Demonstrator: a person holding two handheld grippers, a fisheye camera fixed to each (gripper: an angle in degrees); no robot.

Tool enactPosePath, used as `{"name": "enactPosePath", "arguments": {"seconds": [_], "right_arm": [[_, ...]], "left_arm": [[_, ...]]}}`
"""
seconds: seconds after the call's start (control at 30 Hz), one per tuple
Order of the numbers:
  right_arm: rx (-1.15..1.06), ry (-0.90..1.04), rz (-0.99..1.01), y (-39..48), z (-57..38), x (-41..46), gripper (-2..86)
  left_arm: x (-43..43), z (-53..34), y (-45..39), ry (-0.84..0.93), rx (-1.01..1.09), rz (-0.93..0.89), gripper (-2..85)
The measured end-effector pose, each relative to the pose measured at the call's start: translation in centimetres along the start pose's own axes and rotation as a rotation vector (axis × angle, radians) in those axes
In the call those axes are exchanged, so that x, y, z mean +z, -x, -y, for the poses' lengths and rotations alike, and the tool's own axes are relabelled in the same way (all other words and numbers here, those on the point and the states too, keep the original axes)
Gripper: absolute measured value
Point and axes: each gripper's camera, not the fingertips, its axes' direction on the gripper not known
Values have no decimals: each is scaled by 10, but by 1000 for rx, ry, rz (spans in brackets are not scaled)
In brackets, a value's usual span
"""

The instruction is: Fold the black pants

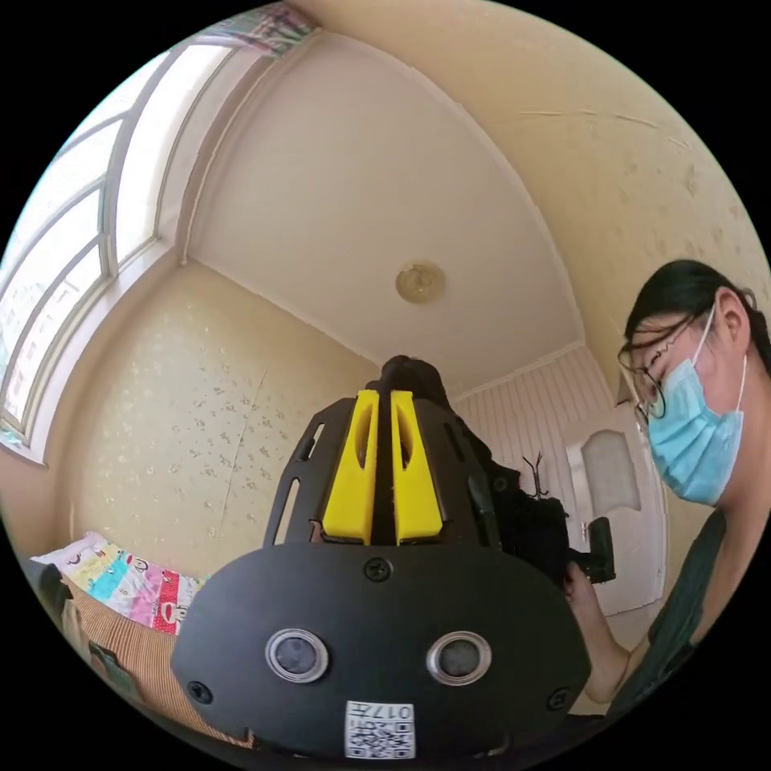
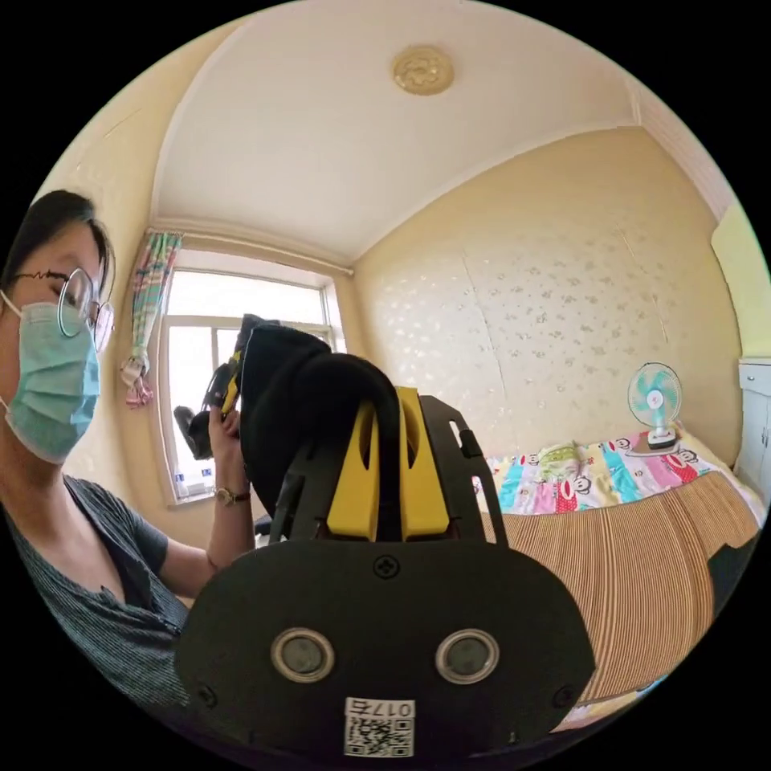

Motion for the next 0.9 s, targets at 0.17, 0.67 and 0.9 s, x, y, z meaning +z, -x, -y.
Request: {"name": "enactPosePath", "arguments": {"seconds": [0.17,0.67,0.9], "right_arm": [[-46,-297,-157,38,-9,-49,45],[-85,-281,-348,-89,78,156,52],[-32,344,-610,-261,102,377,84]], "left_arm": [[-36,-14,-26,-77,19,-12,0],[185,-83,179,174,-228,139,16],[317,-197,356,753,-231,356,84]]}}
